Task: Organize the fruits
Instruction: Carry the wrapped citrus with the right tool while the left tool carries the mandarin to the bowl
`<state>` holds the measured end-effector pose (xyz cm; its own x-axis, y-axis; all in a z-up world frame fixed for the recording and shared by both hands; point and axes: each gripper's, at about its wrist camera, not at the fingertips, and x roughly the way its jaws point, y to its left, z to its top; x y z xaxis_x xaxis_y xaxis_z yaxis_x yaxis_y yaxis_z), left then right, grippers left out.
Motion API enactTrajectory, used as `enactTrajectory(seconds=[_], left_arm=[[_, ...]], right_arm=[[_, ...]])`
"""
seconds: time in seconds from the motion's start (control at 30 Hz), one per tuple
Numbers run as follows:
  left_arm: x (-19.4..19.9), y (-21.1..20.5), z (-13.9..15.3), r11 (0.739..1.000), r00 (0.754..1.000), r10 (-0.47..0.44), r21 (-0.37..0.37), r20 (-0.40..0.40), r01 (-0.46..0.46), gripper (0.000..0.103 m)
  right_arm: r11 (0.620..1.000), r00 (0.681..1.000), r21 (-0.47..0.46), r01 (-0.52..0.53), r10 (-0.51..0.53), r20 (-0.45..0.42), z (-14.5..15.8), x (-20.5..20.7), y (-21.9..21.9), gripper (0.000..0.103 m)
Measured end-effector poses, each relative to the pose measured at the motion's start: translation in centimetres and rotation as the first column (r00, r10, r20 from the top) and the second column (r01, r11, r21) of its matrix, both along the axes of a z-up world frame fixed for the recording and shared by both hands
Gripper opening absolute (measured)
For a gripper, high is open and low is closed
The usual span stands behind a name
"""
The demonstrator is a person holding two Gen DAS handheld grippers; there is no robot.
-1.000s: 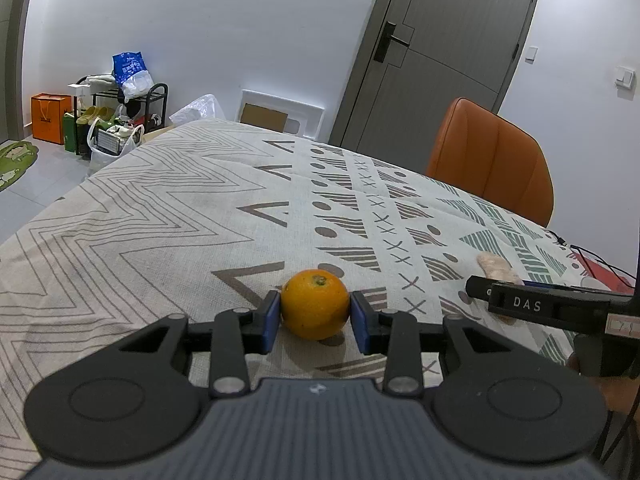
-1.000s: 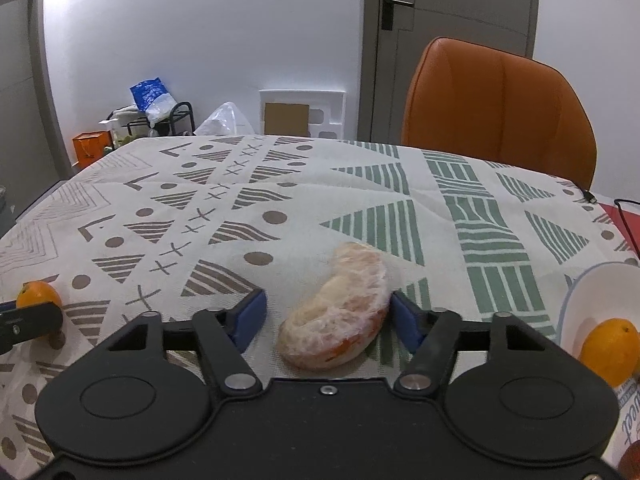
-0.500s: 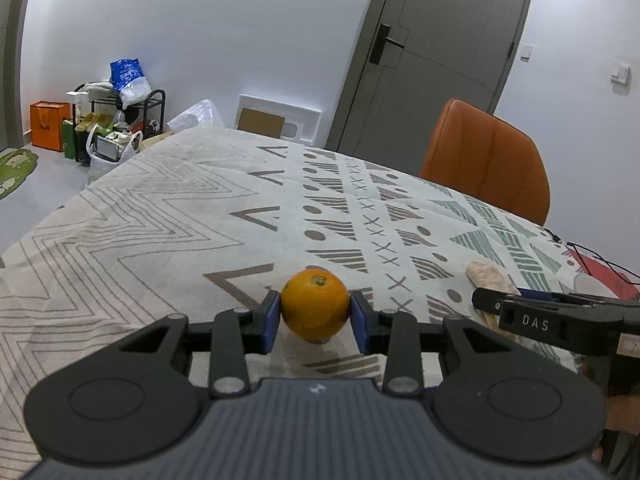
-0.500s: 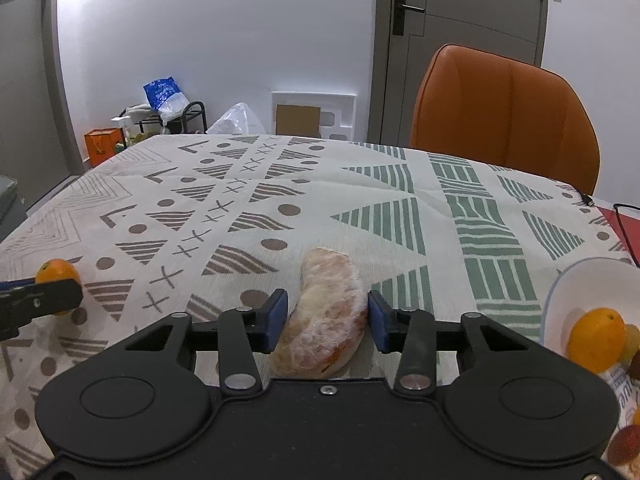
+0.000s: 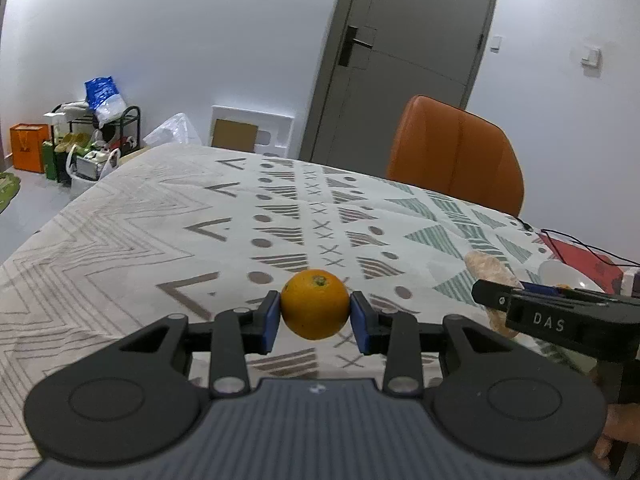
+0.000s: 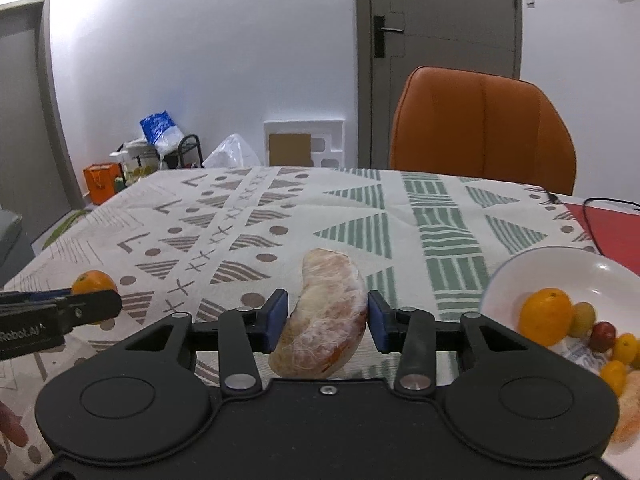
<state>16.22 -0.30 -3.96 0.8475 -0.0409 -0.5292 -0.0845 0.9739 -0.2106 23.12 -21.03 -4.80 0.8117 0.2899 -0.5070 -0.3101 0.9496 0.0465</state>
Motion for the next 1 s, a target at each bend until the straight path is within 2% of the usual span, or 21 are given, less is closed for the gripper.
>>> enactTrajectory(seconds=[0.3,0.57,1.0], left_arm=[[0.3,-3.0,0.7,0.998,0.998,-0.059,0.021,0.011,0.059,0.036],[0.4,-5.3,1.0,0.994,0.994,-0.104,0.031,0.015,0.104,0.036],[0.5,-8.1,1.5,0.986,0.987,-0.160,0.055,0.017,0.159,0.036]], right_arm=[[0.997,0.998,0.051,0.055,-0.056,0.035,1.3,-1.5,-3.5,0.041],[0.990,0.992,0.071,0.121,-0.124,0.039,1.3,-2.1,-6.7,0.041],[0.961,0.965,0.103,0.255,-0.261,0.038,1.0,-2.5,-11.5,0.042]])
